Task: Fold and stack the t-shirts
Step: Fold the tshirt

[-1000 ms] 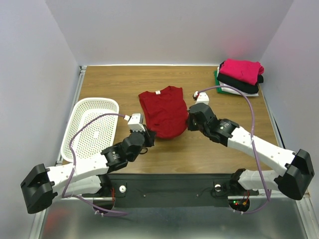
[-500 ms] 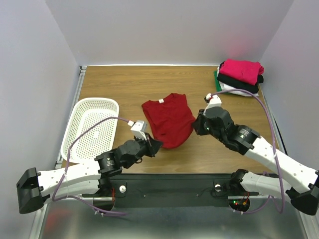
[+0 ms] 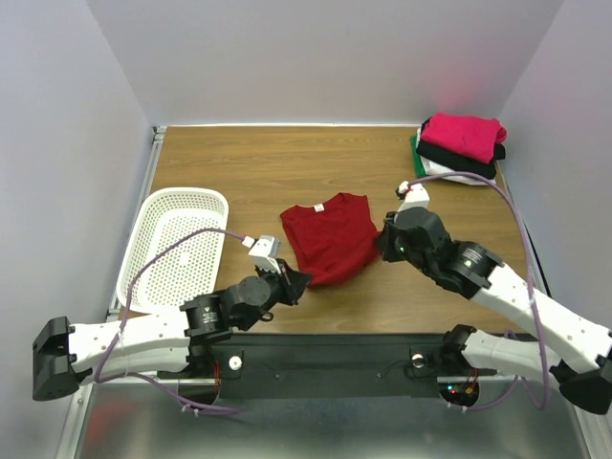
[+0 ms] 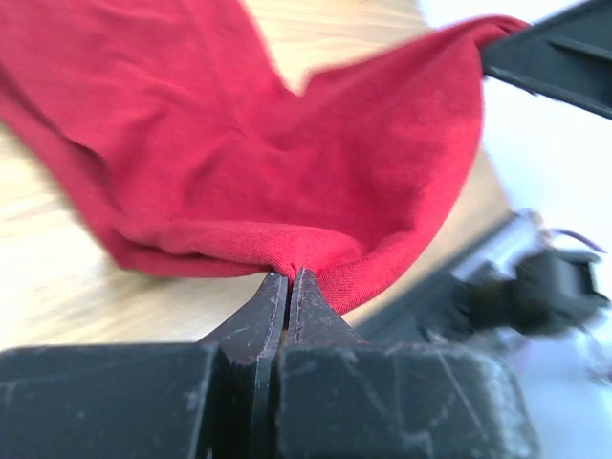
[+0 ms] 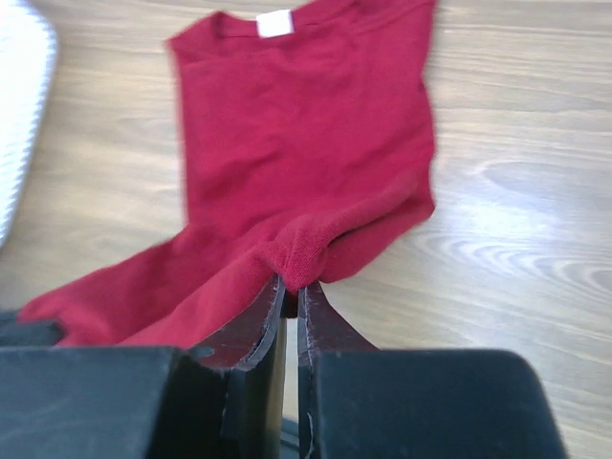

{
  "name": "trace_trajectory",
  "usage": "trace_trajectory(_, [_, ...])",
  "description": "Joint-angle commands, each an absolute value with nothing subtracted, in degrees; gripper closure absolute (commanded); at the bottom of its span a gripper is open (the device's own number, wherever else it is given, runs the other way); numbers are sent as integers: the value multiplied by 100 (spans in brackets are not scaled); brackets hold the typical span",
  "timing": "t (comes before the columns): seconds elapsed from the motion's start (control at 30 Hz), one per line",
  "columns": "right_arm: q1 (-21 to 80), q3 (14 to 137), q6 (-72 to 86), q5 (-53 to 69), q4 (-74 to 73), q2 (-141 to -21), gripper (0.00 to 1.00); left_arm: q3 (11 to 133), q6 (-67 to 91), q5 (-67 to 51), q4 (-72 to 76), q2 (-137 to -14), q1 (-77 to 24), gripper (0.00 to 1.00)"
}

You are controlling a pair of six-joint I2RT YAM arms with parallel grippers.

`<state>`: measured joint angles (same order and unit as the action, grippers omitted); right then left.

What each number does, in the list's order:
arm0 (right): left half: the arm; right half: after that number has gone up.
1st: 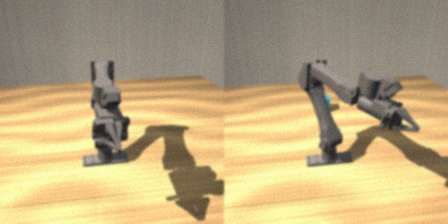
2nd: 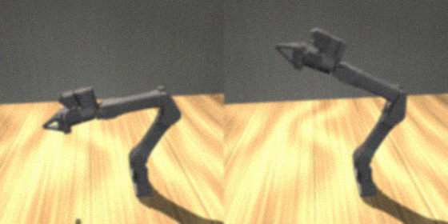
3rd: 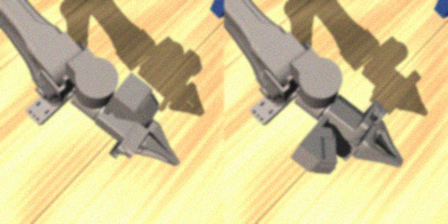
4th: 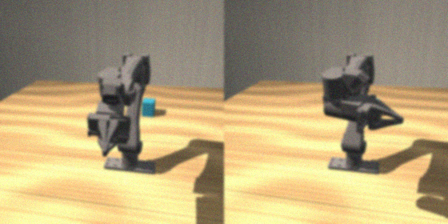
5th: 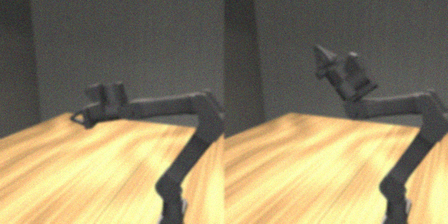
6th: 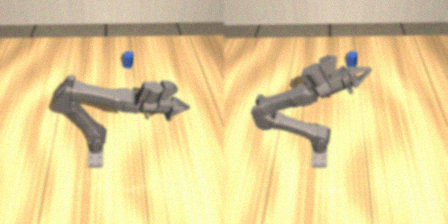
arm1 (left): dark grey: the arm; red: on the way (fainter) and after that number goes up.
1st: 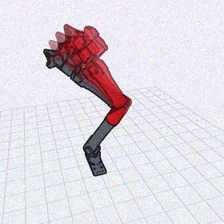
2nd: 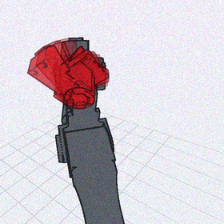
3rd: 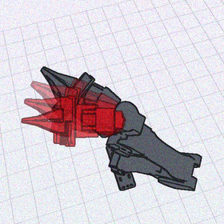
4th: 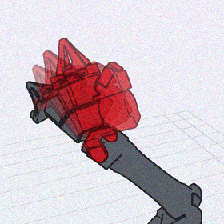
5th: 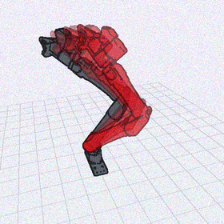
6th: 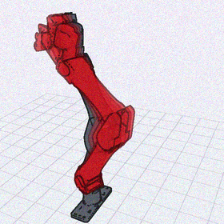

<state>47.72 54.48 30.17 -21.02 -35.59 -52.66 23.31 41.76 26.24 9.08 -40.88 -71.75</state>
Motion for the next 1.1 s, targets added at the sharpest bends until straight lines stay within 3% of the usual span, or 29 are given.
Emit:
trace_trajectory(0.0, [4816,5879,2927,-2987,-3279,-5878,100,2821,3710,3305,1221,-4438,-6909,100])
trace_trajectory(0.47, [4720,7171,2505,-4236,-2962,-7751,100,2971,2628,1882,2399,-5308,-5221,100])
trace_trajectory(1.07, [3605,8041,1749,-3482,-2127,-9509,99,3436,2426,528,3524,-7302,-3674,100])
